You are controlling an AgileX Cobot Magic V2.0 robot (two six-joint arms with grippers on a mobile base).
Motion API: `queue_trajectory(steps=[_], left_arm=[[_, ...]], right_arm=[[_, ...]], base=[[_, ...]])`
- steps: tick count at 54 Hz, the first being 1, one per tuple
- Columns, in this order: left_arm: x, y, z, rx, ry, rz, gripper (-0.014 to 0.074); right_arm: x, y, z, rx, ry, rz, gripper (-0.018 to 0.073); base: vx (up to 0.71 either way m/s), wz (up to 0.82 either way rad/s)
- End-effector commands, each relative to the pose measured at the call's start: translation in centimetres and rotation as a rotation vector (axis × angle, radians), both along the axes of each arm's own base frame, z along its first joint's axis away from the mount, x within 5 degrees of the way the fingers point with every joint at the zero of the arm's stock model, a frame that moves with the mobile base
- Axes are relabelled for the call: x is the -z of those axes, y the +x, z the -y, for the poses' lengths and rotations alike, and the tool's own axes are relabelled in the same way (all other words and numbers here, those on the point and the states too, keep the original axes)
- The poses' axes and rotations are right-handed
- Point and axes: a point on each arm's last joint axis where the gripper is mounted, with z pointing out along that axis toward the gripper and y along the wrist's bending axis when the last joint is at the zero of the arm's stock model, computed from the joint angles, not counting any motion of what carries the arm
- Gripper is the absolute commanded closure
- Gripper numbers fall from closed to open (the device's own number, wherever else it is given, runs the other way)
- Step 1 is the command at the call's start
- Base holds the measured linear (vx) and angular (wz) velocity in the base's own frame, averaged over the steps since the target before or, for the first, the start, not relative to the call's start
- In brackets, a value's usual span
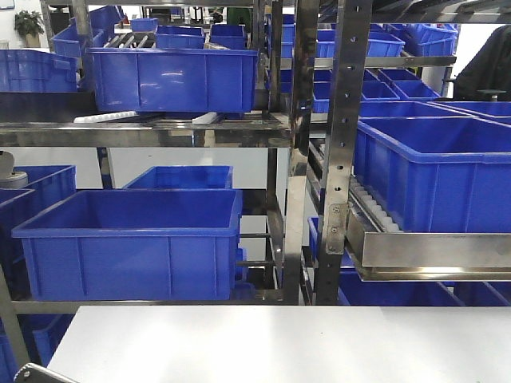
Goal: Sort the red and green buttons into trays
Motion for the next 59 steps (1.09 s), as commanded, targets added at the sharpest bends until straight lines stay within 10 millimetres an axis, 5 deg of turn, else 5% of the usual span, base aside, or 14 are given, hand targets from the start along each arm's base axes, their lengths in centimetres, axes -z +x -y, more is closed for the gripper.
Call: queue_trajectory(steps=[1, 22, 33, 44, 59], left_arm=[[-1.2, 1.4, 0.6, -0.011, -0.067, 0.13, 0.0003], [1.1, 1.9, 0.4, -0.064, -0.055, 0.067, 0.0039], [1.4, 1.8, 0.0, -0.153, -0.079, 0.016, 0.0269], [1.3, 1.7, 0.0, -0.151, -0.079, 0.016, 0.0594], [1.2, 1.8, 0.0, -0.15, -0.082, 0.029, 0.0604]], right_arm=[[-1.6, 0.4, -0.1, -0.02, -0.015, 0.087, 0.0505], [-1.5, 0.4, -0.1, -0.016, -0.023, 0.076, 0.0501], [0.1, 0.0, 0.6, 0.058, -0.028, -0.116, 0.0461], [1.5, 0.6, 0.9, 0.091, -0.048, -0.27, 0.033], [2.7, 2.5, 0.8, 0.063, -0.093, -0.35, 0.0067]], base=[[0.0, 0.0], [0.0, 0.0], [0.0, 0.0], [0.0, 0.0], [0.0, 0.0]])
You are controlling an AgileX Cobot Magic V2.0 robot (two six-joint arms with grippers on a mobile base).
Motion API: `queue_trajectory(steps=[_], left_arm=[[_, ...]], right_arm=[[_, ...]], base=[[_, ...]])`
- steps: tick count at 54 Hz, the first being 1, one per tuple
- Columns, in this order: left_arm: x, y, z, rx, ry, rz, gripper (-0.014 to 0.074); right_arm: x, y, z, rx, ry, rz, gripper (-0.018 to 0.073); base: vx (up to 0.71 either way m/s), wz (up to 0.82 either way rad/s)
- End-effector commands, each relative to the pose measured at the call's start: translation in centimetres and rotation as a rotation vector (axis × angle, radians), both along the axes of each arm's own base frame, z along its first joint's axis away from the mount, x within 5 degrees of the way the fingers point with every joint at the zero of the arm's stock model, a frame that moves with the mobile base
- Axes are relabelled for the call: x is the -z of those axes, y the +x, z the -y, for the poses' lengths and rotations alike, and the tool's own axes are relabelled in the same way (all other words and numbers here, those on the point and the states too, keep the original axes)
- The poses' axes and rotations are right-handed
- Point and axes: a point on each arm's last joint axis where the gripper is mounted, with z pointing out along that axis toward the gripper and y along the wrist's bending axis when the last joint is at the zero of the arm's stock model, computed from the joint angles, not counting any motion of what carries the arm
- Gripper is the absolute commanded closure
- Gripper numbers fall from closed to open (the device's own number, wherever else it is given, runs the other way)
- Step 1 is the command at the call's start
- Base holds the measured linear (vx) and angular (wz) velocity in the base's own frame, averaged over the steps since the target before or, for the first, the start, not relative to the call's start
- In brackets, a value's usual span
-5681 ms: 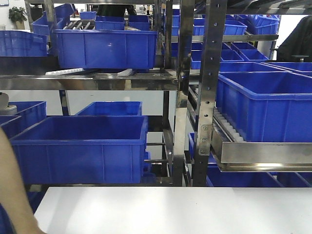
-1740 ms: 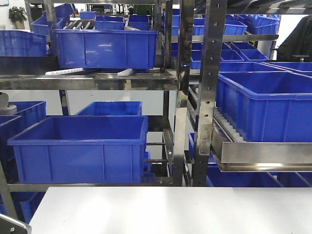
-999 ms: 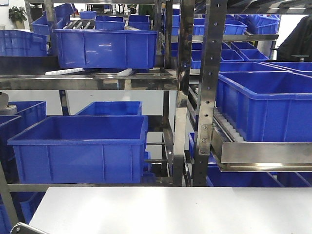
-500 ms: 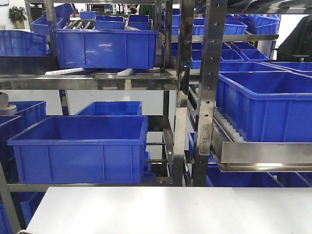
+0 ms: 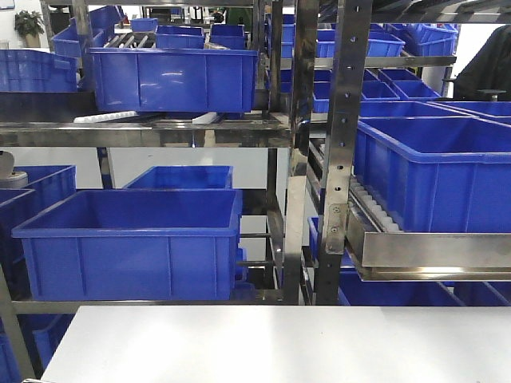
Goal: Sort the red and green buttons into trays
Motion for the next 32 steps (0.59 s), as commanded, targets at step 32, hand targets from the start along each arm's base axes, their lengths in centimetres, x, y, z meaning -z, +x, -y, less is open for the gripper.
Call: queue_trajectory(steps=[32], left_arm=[[-1.7, 0.9, 0.3, 0.011, -0.02, 0.118, 0.0604]], right_arm=[[5.2, 7.7, 0.6, 0.076, 0.159, -0.092, -0.0068]], base=[[0.0, 0.0]])
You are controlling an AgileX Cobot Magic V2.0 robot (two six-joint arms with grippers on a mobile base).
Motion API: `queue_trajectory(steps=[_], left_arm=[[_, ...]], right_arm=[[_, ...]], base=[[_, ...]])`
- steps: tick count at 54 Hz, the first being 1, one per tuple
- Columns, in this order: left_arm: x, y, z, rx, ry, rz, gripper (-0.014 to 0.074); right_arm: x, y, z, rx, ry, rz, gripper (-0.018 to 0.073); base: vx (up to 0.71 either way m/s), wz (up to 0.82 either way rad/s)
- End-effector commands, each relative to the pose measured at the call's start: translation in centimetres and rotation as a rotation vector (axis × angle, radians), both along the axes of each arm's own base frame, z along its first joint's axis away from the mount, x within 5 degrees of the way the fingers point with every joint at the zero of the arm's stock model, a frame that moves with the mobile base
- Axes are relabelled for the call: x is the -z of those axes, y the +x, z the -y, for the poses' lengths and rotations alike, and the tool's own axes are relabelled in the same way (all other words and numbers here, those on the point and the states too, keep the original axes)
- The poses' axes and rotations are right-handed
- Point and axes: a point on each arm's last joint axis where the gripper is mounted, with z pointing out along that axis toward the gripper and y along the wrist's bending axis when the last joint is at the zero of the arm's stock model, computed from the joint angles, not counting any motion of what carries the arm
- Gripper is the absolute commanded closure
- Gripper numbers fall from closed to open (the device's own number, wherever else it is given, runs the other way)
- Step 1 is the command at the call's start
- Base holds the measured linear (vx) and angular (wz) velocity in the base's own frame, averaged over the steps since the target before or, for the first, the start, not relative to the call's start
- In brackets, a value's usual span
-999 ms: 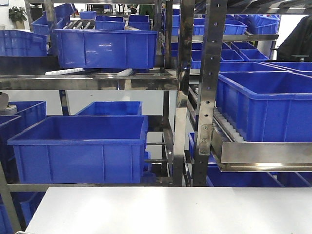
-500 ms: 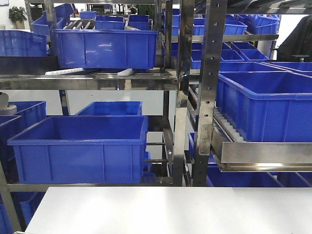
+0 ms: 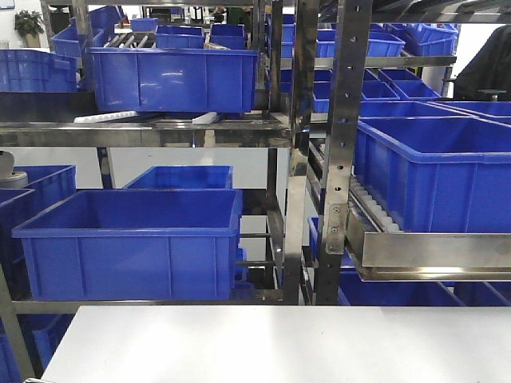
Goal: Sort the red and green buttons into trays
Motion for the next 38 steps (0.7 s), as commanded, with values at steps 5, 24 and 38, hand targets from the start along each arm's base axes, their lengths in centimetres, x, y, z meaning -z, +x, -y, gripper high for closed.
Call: queue_trajectory(steps=[5, 24, 38], left_arm=[[-1.7, 0.9, 0.3, -0.006, -0.037, 0.109, 0.0604], [-1.7, 0.9, 0.3, -0.006, -0.037, 0.109, 0.0604], [-1.7, 0.9, 0.3, -0.006, -0.037, 0.109, 0.0604]], right_arm=[[0.5, 1.5, -0.1, -0.062, -0.004, 0.001, -0.0066], [-0.1, 3.9, 0.1, -0.097, -0.042, 0.013, -0.006], [-0.2, 6.0, 0.4, -0.086, -0.053, -0.002, -0.0053]], base=[[0.0, 0.0], [0.0, 0.0], [0.0, 0.0]])
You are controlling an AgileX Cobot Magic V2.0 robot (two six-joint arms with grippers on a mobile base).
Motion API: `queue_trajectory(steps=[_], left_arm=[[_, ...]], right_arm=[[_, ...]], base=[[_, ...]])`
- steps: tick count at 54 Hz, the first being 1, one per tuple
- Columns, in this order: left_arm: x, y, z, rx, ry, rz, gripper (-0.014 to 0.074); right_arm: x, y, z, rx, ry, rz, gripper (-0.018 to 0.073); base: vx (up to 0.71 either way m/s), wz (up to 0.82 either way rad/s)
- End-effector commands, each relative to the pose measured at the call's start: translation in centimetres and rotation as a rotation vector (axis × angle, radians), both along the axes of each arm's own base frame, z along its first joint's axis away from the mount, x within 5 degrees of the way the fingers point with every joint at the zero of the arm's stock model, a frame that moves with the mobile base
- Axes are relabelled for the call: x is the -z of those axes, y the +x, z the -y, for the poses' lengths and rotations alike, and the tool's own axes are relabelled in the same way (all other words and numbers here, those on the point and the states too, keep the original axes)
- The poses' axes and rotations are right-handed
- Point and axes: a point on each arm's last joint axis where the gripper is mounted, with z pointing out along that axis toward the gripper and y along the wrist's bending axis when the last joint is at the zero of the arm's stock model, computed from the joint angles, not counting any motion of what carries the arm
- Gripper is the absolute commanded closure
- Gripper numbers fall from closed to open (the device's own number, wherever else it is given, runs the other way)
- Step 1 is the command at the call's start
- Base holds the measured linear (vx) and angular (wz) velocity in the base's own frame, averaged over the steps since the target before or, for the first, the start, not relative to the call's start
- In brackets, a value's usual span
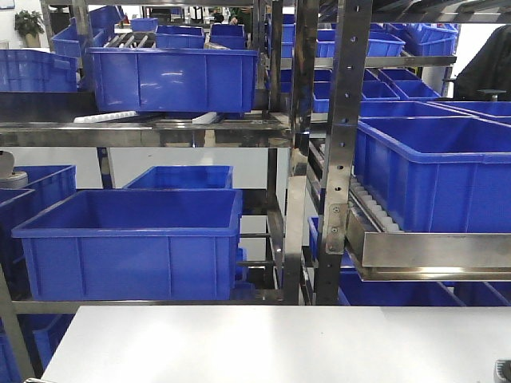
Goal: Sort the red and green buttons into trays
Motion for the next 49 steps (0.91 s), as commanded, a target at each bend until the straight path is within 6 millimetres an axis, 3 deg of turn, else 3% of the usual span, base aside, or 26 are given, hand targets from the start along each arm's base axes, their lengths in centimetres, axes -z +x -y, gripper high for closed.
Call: queue_trajectory(steps=[1, 33, 43, 49], left_arm=[[-1.7, 0.9, 0.3, -0.006, -0.037, 0.109, 0.0604], [-1.7, 0.9, 0.3, -0.006, -0.038, 0.112, 0.0603], [-1.7, 0.9, 0.3, -0.006, -0.038, 0.113, 0.0603], [-1.7, 0.9, 0.3, -0.006, -0.039, 0.114, 0.0603]], right_arm=[[-0.7, 1.1, 0.2, -0.005, -0.012, 0.03, -0.0053], [3.6, 3.0, 0.1, -0.072, -0.005, -0.108, -0.0017], [4.1, 3.3, 0.1, -0.085, -0.008, -0.125, 0.0071], [4.1, 3.4, 0.0, -0.09, -0.003, -0.117, 0.0186]], base=[[0.0, 0.0], [0.0, 0.0], [0.0, 0.0], [0.0, 0.0]])
